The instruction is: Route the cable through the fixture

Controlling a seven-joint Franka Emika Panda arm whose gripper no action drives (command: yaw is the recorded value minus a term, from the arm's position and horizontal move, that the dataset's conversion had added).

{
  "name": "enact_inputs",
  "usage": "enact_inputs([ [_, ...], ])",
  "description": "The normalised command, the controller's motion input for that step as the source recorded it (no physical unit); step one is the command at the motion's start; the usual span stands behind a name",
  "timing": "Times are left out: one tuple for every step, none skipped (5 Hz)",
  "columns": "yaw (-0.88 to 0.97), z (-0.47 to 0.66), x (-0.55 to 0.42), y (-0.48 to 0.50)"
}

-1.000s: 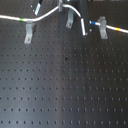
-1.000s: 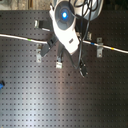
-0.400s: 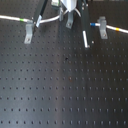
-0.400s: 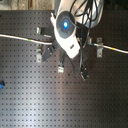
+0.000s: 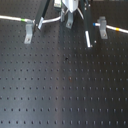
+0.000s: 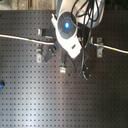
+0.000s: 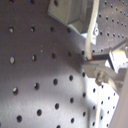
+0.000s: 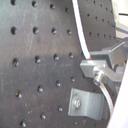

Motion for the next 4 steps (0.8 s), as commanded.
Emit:
enact_inputs([
  [0.0,0.0,0.026,-0.011],
  [0.16,-0.04,-0.009,-0.197],
  [0.2,-0.05,-0.03,-0.224],
  [0.0,-0.02,0.107,-0.246],
])
